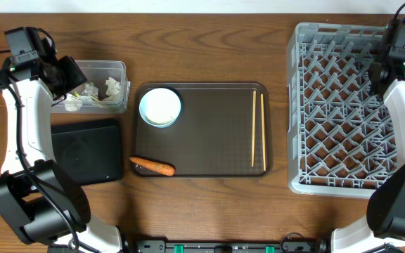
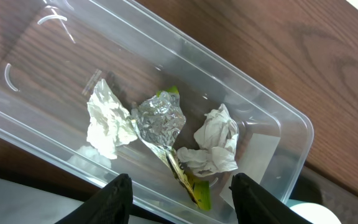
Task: Sort waste into correct bins and load items into the dishwasher rack
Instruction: 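Move the right gripper back from the rack toward the tray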
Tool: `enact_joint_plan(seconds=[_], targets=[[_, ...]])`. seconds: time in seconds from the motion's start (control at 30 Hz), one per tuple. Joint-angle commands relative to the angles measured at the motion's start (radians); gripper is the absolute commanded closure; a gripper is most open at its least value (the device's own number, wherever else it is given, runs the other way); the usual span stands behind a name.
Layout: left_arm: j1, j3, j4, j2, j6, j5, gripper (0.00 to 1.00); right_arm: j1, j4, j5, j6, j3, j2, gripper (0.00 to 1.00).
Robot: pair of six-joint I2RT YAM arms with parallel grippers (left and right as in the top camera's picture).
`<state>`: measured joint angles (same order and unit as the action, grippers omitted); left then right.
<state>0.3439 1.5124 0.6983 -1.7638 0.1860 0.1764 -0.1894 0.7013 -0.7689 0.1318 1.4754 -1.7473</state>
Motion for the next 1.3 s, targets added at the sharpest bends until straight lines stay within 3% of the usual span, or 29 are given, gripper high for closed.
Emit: enact_joint_plan(seconds=[0.0,0.13,0.23,0.57,0.83,1.07,1.27], targets=[[0.000,-0.010,0.001,-0.002,0.002,-0.002,0.46,-0.003,0.080,0.034,-0.031,-0.002,0.008,0.36],[0.000,-0.010,0.001,-0.002,0.002,-0.002,0.46,-0.001,0.129,0.106,-0.054,-0.002,0.017,0.09],[0.000,-0.010,0.000,-0.002,0.002,-0.002,0.46,0.022,0.125,0.234,-0.045,-0.002,0.053,0.04],[0.000,-0.010,0.001,-0.002,0.002,-0.002,0.46,0.165,0.087,0.611,0.008,-0.002,0.186,0.02],[-0.002,-0.010,0.028,-0.002,0.002,-0.002,0.45,0.338,0.038,0.974,-0.043,-0.002,0.151,0.02],[-0.006,-0.010,0.094,-0.002,0.002,-0.002,0.45,0.534,-0.050,0.975,-0.145,-0.002,0.044,0.04],[-0.083,-0.010,0.128,-0.002,-0.018,-0.005,0.45,0.607,-0.039,0.887,-0.278,-0.002,-0.013,0.06]])
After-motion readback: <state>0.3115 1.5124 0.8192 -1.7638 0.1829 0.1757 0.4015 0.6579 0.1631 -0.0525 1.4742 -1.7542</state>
